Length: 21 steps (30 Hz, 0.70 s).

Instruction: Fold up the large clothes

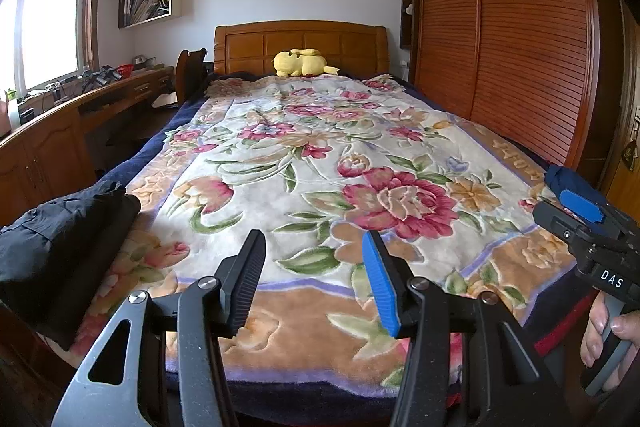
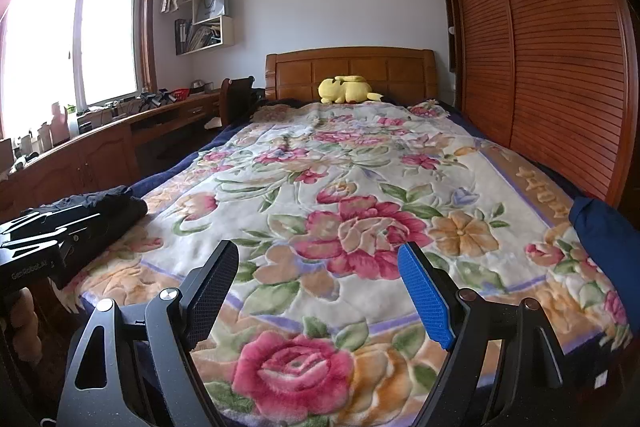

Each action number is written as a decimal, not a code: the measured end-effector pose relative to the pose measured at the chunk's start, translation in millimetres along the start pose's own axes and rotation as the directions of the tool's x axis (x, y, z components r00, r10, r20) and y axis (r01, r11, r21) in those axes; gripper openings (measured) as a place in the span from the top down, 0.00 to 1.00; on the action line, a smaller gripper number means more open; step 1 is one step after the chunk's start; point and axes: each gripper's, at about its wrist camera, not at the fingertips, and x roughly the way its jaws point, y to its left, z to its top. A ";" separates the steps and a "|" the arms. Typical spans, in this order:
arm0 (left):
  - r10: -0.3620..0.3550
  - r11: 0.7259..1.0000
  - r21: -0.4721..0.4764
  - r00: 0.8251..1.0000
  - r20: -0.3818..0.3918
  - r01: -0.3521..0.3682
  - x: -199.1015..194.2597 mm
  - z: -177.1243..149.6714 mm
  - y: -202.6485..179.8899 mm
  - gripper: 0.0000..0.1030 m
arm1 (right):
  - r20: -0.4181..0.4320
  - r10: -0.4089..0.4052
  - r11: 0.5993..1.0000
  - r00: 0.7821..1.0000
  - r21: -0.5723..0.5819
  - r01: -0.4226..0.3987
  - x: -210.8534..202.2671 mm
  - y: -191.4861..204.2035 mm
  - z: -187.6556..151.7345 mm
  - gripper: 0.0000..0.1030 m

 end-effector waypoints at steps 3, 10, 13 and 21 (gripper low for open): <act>0.003 1.000 0.001 1.000 -0.001 -0.003 -0.1 -0.7 -0.1 0.50 | 0.000 -0.001 1.000 1.000 0.000 0.001 0.2 -0.2 0.2 0.19; 0.003 1.000 0.001 1.000 0.000 -0.003 0.0 -1.0 -0.3 0.50 | -0.001 -0.003 1.000 1.000 0.003 0.003 0.6 -1.8 0.7 0.19; 0.003 1.000 0.001 1.000 0.000 -0.003 0.2 -0.9 -0.8 0.50 | -0.002 -0.003 1.000 1.000 0.004 0.003 1.0 -1.3 0.9 0.19; 0.004 1.000 0.001 1.000 0.001 -0.004 0.2 -1.0 -1.2 0.50 | 0.000 -0.004 1.000 1.000 0.006 0.004 1.2 -1.2 0.8 0.19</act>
